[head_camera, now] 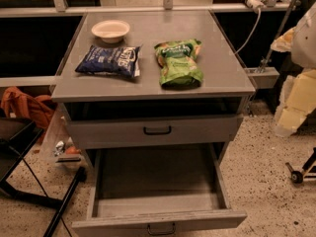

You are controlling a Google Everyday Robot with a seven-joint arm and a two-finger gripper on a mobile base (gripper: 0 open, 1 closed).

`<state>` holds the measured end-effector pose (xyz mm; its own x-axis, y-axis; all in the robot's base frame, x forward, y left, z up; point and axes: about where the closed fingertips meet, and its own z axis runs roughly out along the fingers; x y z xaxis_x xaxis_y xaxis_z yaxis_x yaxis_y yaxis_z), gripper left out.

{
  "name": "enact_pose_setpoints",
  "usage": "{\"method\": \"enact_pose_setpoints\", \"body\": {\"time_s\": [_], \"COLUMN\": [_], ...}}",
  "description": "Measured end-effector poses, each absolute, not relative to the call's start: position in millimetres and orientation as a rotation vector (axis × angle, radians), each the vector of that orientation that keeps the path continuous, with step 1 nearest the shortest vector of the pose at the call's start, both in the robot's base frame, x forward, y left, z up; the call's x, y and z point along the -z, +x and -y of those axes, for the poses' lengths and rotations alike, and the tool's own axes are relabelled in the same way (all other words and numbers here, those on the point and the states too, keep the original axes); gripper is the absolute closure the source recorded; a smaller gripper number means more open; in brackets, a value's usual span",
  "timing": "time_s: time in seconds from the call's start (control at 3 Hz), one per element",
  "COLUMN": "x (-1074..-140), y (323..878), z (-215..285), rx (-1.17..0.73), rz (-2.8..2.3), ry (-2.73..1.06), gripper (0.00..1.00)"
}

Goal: Close middle drawer

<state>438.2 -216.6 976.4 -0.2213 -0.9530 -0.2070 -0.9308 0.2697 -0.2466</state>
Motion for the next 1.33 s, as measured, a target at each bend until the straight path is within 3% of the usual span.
{"method": "enact_pose_setpoints", "body": {"time_s": [0.67, 1.33], "x": [-962, -835], "y": [437, 421], "z": [207, 152], "rx": [0.067, -0.167], "rz": [-2.176, -2.012], "ry": [-1.768, -1.952], "gripper": [0.00, 0.00]}}
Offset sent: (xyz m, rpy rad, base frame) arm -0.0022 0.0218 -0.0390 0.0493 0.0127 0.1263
